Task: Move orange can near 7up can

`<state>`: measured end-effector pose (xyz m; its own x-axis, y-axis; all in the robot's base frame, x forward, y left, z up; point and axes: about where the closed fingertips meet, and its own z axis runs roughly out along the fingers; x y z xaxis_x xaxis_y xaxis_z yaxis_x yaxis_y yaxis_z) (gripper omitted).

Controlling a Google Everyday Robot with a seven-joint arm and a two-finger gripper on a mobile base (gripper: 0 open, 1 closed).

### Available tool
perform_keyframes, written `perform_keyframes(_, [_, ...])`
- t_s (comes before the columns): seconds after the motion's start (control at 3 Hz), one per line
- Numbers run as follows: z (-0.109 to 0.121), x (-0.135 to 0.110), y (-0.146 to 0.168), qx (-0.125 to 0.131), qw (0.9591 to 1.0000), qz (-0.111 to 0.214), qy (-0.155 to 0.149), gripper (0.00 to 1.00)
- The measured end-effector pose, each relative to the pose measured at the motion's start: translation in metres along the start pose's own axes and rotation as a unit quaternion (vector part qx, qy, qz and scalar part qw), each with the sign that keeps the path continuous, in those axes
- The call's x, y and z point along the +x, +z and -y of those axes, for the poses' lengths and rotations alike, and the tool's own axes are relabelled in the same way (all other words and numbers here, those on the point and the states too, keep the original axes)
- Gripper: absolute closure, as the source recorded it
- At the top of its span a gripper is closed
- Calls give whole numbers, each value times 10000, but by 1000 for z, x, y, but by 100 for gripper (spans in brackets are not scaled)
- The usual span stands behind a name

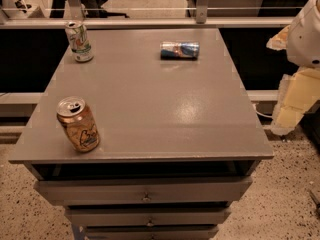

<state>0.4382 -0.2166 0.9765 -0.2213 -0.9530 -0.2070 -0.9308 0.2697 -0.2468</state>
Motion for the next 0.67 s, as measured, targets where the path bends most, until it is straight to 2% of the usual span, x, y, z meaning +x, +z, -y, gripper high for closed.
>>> perform_keyframes(0.33, [0, -1, -1, 14, 10000, 20, 6, 0])
perform_keyframes(0.67, [-5, -22, 11, -221, 9984, 504, 139, 0])
